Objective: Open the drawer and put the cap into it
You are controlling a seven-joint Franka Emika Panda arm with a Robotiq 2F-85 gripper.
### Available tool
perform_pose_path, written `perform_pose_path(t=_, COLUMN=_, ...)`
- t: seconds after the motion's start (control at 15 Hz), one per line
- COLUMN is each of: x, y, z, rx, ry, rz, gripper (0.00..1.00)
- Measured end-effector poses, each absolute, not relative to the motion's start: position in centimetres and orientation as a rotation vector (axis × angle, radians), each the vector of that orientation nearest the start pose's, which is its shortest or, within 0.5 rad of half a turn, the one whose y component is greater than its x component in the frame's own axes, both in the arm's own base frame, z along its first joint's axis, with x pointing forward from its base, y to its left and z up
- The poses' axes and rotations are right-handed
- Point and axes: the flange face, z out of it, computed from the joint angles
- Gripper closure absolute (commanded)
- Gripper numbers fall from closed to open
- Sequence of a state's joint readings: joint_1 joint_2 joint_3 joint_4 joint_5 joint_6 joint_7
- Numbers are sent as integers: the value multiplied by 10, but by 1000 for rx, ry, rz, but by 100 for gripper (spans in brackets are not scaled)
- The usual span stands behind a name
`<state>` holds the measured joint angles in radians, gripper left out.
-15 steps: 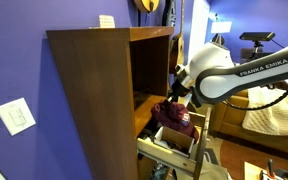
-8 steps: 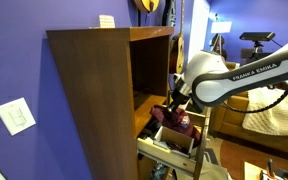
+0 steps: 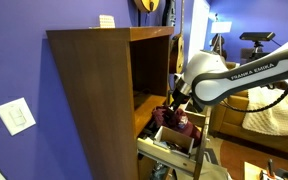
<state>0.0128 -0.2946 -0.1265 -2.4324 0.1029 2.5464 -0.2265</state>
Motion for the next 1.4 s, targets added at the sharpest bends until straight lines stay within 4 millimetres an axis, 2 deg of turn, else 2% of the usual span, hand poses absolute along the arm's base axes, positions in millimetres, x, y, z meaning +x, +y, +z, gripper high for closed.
perform_pose_path(t=0.2, x=472, y=-65, z=473, rx=-3041, ry=-51, rz=-692, gripper=1)
perform_pose_path(t=0.47, x=463, y=-74, z=497, rx=-3055, ry=-52, rz=-771, gripper=0)
perform_pose_path(t=0.8, x=457, y=-70, z=522, rx=-3029, ry=-60, rz=-861, gripper=0)
perform_pose_path(t=1.07, x=466, y=-58, z=522, rx=-2994, ry=-72, rz=-940, gripper=0)
perform_pose_path(t=1.4, x=480, y=-42, z=501, rx=-2978, ry=-96, rz=-929, gripper=0)
